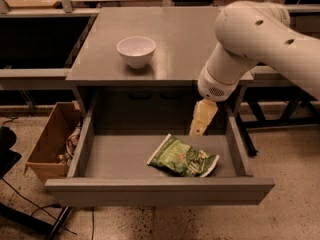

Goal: Pick green jalapeno chip bag from top drawer and place on counter

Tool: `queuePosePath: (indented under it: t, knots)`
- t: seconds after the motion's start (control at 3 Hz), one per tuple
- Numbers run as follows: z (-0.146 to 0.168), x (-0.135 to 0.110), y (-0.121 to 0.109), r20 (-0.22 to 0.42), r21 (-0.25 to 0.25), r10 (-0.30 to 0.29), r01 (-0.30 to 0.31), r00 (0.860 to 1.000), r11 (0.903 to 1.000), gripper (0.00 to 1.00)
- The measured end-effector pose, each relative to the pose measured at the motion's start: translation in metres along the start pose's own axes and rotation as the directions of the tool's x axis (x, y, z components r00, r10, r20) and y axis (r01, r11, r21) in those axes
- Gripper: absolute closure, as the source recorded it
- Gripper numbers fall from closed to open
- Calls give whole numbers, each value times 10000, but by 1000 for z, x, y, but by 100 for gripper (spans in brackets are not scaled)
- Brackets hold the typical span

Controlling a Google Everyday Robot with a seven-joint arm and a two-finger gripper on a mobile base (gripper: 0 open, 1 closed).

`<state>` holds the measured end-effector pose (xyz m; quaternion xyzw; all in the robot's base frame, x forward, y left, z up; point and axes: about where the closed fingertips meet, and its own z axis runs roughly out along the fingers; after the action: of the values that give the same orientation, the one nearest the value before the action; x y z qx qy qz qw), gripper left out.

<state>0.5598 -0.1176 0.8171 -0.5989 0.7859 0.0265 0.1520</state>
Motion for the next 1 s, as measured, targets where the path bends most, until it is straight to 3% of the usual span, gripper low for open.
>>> queuePosePath:
  t: [0.33,0.67,1.0]
  knots:
    - [51,-13,1,-263,243,186,-180,9995,9995,0]
    - [100,-6,10,-547,433,363,-339,9978,9985,0]
    - [134,-1,21,-710,205,400,-387,9967,9990,0]
